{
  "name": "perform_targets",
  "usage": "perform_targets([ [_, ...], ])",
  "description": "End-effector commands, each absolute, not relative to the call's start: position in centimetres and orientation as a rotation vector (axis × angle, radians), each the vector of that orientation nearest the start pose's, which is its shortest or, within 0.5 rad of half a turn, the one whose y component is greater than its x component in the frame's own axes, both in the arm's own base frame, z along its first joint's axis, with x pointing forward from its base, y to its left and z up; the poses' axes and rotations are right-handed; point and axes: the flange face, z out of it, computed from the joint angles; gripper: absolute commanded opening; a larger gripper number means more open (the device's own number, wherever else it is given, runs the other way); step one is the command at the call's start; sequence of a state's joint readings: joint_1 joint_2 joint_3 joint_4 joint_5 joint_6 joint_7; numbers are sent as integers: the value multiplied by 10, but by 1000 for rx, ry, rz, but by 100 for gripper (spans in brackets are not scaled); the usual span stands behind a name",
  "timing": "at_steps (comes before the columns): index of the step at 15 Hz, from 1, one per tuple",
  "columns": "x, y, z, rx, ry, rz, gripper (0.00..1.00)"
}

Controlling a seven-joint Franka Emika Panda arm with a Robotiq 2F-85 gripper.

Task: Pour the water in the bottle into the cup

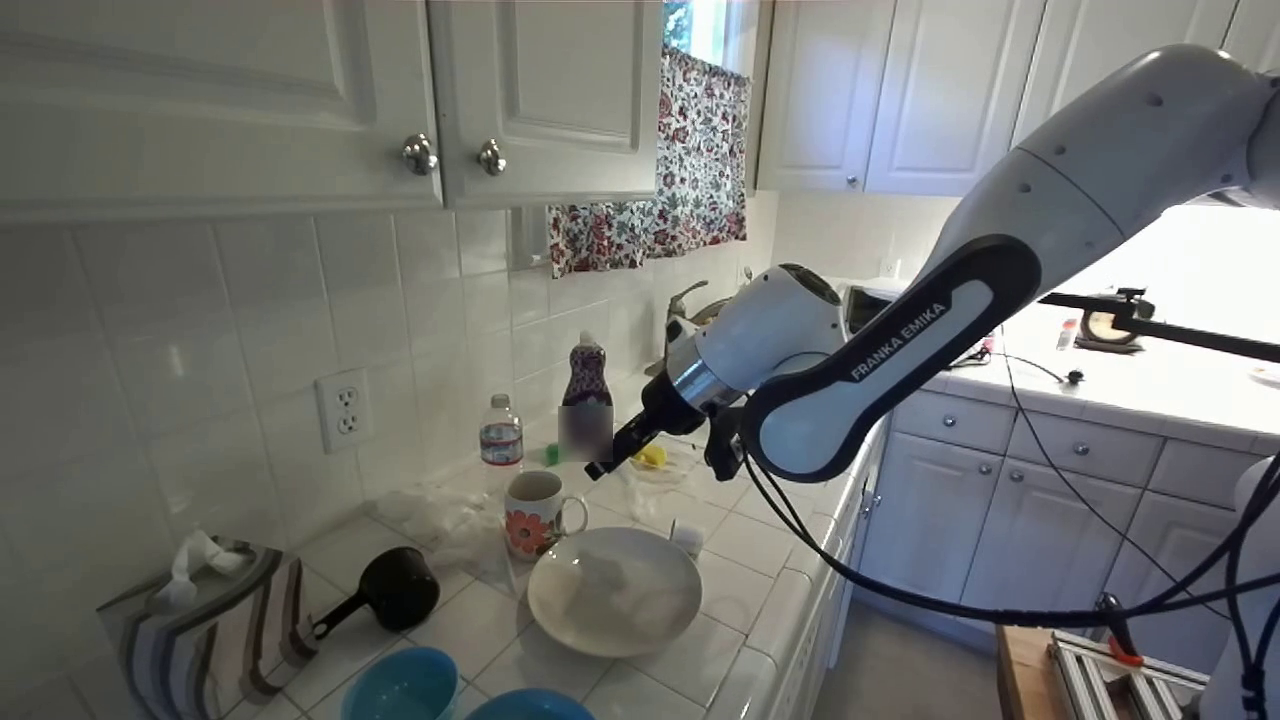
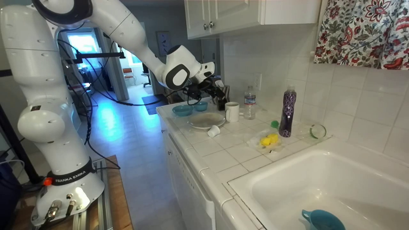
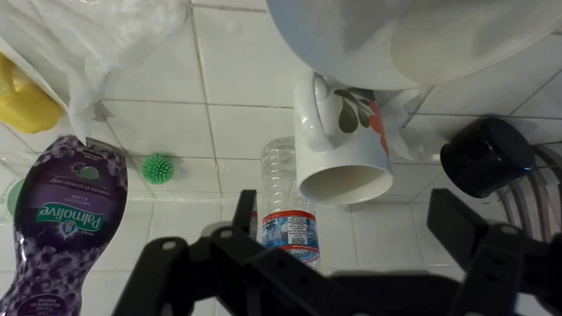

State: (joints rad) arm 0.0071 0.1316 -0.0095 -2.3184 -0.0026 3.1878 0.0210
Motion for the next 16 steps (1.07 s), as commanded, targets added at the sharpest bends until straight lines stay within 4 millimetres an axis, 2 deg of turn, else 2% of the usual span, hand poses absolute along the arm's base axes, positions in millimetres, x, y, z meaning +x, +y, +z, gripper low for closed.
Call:
perform_targets([
  [1, 574, -10, 368, -2888, 75, -1231, 100],
  [6, 606, -22, 358, -2722, 157, -1619, 100],
  [12, 644, 7, 329, -2587, 125, -1812, 100],
  [16, 670, 15, 335, -2498, 164, -1935, 100],
])
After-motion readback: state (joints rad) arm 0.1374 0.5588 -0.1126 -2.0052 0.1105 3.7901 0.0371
